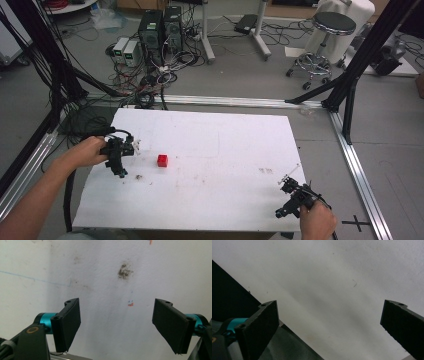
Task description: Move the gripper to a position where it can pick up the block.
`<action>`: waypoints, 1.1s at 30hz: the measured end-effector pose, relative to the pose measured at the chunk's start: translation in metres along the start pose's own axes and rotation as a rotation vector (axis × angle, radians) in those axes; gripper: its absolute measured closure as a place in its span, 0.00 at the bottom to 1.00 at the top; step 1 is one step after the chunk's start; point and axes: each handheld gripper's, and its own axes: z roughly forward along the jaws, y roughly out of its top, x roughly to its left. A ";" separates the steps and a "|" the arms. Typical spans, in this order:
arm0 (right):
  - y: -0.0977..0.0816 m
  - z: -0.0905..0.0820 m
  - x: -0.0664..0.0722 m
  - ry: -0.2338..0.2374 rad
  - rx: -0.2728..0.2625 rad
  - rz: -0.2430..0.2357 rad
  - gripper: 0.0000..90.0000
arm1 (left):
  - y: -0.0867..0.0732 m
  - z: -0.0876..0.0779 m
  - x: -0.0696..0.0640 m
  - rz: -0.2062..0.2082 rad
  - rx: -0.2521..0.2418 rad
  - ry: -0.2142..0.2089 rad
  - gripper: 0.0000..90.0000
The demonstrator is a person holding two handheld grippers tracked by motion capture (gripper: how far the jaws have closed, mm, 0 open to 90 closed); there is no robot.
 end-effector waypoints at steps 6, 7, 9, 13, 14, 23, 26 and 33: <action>0.001 0.000 0.001 -0.003 0.001 -0.005 0.01 | 0.017 -0.005 0.008 0.031 0.008 0.008 0.26; 0.001 0.000 0.000 -0.004 -0.001 -0.007 0.01 | 0.023 -0.007 0.011 0.043 0.005 0.010 0.26; 0.001 0.000 0.000 -0.002 0.000 -0.008 0.01 | 0.028 -0.009 0.013 0.056 -0.003 0.009 0.26; 0.000 0.001 -0.001 0.000 -0.001 -0.008 0.01 | 0.038 -0.008 0.015 0.061 -0.009 0.008 0.26; 0.000 0.001 -0.001 0.000 -0.001 -0.008 0.01 | 0.038 -0.008 0.015 0.061 -0.009 0.008 0.26; -0.001 0.001 -0.001 0.000 -0.003 -0.008 0.01 | 0.056 -0.001 0.025 0.096 -0.015 -0.002 0.26; 0.000 0.001 0.000 0.000 0.002 -0.005 0.01 | 0.059 0.000 0.026 0.102 -0.018 -0.005 0.26; 0.001 0.002 0.000 0.004 0.005 -0.008 0.01 | 0.075 0.008 0.029 0.153 -0.022 -0.018 0.26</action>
